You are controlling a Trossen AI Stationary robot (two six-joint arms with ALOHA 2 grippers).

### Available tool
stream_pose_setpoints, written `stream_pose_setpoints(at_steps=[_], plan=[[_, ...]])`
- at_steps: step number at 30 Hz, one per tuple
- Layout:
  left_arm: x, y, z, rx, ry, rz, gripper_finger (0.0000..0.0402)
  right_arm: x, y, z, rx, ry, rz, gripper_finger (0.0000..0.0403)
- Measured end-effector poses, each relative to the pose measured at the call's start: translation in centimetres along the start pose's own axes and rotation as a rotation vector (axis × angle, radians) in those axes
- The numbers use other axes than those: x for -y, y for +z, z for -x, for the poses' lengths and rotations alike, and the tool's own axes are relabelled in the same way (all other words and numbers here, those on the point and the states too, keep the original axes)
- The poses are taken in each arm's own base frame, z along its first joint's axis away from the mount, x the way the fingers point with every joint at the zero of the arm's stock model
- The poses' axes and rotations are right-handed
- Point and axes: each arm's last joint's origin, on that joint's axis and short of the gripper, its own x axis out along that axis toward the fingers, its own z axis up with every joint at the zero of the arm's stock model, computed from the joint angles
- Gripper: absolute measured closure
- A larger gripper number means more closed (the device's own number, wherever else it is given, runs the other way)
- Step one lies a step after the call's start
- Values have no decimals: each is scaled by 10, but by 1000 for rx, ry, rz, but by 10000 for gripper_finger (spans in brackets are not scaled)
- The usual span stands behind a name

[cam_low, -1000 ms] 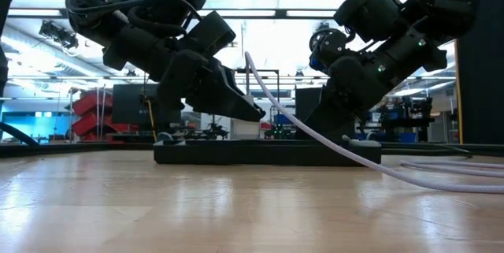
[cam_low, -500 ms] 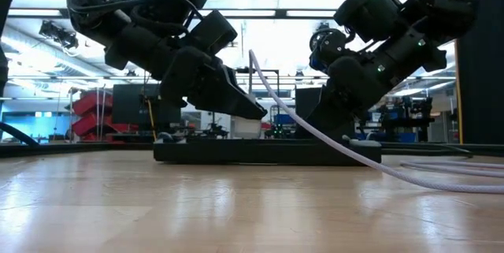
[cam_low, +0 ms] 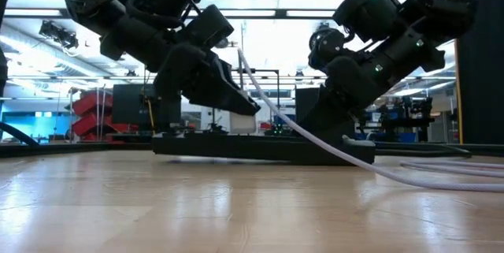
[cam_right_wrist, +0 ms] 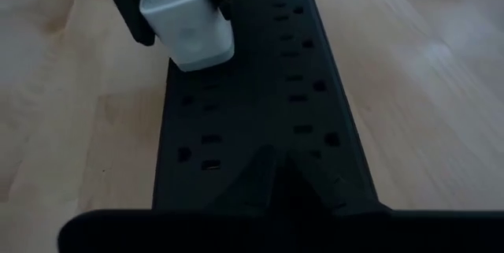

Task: Insert USB
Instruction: Remove the white charger adapter from the black outlet extension, then remove the USB cable from the white charger adapter

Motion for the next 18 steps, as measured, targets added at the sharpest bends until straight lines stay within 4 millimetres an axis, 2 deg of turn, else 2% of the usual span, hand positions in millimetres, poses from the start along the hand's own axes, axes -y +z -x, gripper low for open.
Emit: stream_pose_setpoints(at_steps=[2, 5, 9, 13, 18], plan=[[2, 5, 0, 54, 3, 2, 278, 1, 0, 0, 0, 0, 3, 396], [2, 22, 2, 175, 15, 11, 278, 2, -1, -1, 1, 1, 2, 394], [5, 9, 0, 88, -2, -6, 278, 2, -1, -1, 0, 1, 3, 397], [3, 16, 3, 126, 8, 0, 278, 2, 0, -1, 1, 2, 3, 399], [4, 10, 2, 74, -1, -8, 278, 0, 5, 3, 40, 28, 36, 394]])
